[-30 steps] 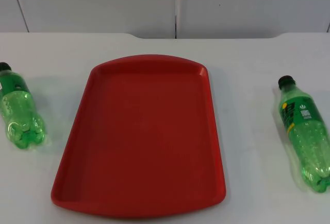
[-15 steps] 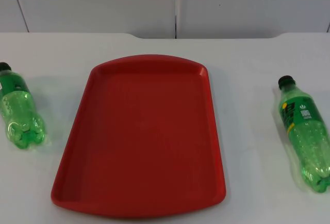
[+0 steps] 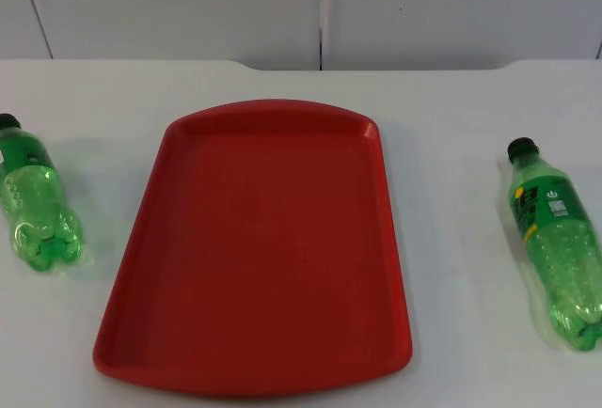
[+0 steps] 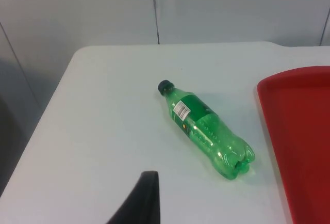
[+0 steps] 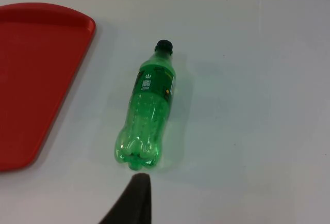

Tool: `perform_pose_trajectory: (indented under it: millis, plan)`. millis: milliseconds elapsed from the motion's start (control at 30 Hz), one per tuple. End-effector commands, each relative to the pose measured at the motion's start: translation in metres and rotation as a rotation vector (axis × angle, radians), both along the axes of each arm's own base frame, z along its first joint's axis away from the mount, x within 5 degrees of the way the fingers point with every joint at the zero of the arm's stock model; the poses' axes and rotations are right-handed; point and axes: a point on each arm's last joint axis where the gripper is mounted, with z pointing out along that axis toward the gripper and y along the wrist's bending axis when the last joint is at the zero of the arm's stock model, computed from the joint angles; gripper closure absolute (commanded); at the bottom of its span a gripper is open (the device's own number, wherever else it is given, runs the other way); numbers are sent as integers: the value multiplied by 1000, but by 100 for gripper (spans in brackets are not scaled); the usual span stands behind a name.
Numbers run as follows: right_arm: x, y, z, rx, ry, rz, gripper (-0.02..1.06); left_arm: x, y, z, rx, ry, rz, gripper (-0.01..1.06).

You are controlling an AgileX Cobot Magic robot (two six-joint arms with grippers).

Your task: Place the bottle upright on the tray.

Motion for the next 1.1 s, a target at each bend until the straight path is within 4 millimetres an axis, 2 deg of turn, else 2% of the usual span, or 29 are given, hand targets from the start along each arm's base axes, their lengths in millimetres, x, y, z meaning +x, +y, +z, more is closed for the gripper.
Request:
perform_pose_trajectory:
  millis: [0,667,833,1067]
  plan:
    - [-1,0,0,-1,-5,-3,-1,1,-1,0,-19,-14,-5,0]
    - [-1,0,0,3,-5,-2,-1,5,-8,0,-149,-17,-39,0]
    - [-1,0,0,3,-5,-2,-1,26,-7,-1,-173,96,-36,0]
    - [-1,0,0,3,-5,-2,-1,53,-4,3,-187,129,-22,0]
